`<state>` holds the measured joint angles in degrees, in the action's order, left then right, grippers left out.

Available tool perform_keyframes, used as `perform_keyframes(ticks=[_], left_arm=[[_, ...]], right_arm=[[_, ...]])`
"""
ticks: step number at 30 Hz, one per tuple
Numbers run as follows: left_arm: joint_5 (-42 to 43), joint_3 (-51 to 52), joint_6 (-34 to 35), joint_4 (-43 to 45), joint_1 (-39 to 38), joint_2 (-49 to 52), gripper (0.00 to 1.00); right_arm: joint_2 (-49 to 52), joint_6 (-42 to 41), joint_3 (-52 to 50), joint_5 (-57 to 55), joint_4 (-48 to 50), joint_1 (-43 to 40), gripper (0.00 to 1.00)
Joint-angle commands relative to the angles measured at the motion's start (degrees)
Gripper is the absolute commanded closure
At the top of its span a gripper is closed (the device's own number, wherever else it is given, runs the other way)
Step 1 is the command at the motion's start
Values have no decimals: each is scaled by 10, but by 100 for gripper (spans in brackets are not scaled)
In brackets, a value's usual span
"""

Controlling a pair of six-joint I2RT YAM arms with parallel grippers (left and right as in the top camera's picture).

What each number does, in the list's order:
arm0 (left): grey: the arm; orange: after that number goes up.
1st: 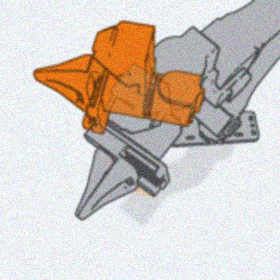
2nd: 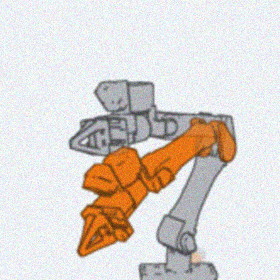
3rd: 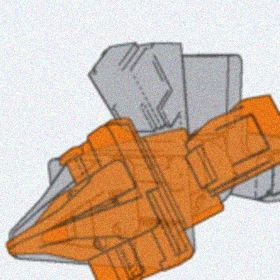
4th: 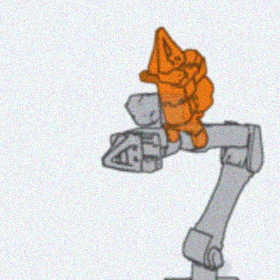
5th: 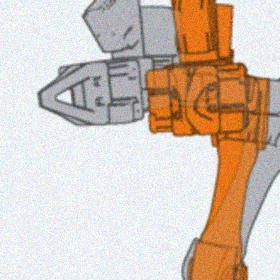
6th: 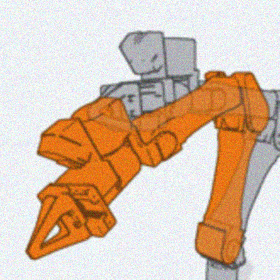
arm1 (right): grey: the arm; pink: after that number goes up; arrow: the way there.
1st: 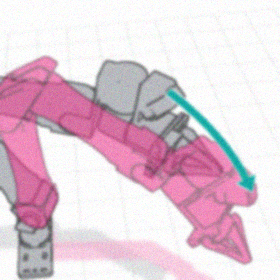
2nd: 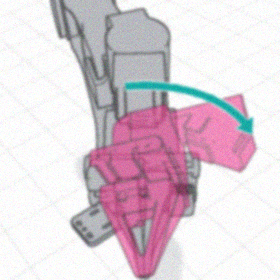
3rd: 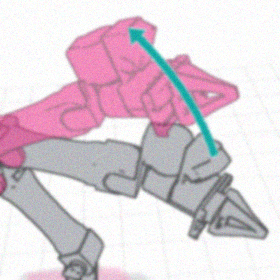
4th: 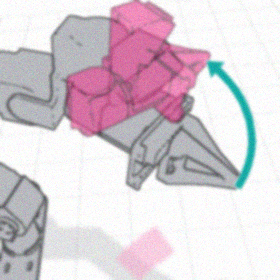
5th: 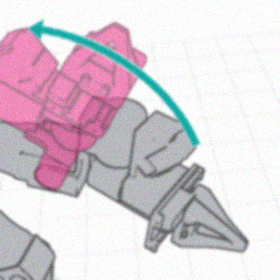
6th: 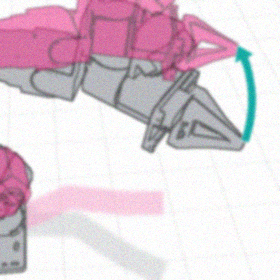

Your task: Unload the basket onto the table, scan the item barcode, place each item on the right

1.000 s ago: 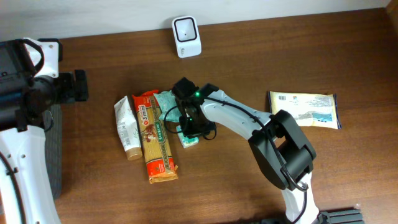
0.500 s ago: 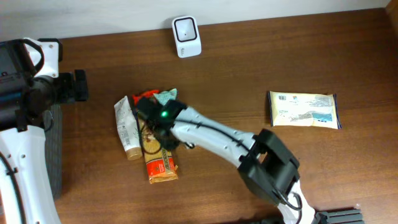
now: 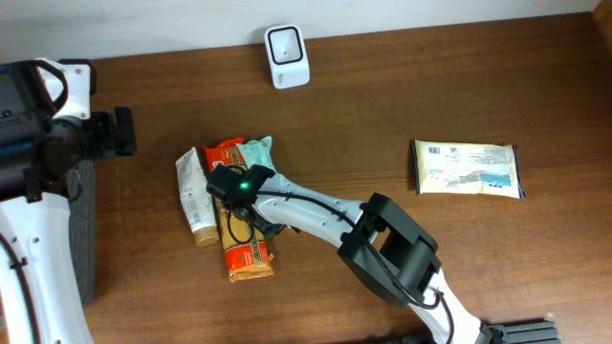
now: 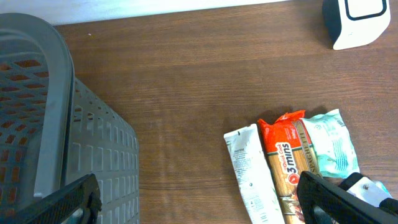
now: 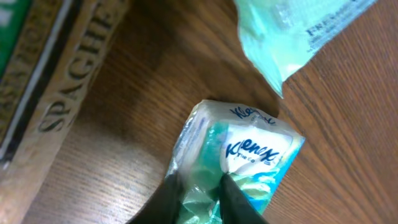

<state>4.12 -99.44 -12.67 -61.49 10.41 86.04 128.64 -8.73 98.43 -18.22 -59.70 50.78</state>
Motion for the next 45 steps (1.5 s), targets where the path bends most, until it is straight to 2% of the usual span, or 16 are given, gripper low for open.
perform_keyframes(ticks=[1,5,9,11,14,16,18,24,29,30,32,34,39,44,45], left_arm=[[6,0,-7,1,2,-7,1],[6,0,-7,1,2,-7,1],[6,0,-7,1,2,-7,1],[6,0,-7,1,2,-7,1],[6,0,-7,1,2,-7,1],[6,0,-7,1,2,-7,1],[6,0,-7,1,2,-7,1],[6,0,-7,1,2,-7,1],[6,0,-7,1,2,-7,1],[6,0,-7,1,2,-7,1],[6,0,-7,1,2,-7,1],[6,0,-7,1,2,-7,1],[6,0,-7,1,2,-7,1],[6,0,-7,1,2,-7,1],[6,0,-7,1,2,-7,1]], right_arm=[[17,4,14,2,-9,0,96],[9,3,67,32,-53,-3,96],[-33,3,158,198,-107,-36,96],[-56,4,170,330,-104,-78,96],[-53,23,152,501,-97,-143,96],[-51,46,101,633,-69,-185,96],[-51,56,39,712,-28,-213,96],[-51,55,-103,722,47,-238,96],[-51,38,-114,566,34,-256,96],[-51,38,-114,535,30,-261,94],[-51,38,-114,490,25,-270,73],[-51,38,-113,460,19,-283,63],[-52,47,-65,431,-31,-331,60],[-52,101,17,437,-122,-346,59],[-52,101,17,444,-129,-341,55]])
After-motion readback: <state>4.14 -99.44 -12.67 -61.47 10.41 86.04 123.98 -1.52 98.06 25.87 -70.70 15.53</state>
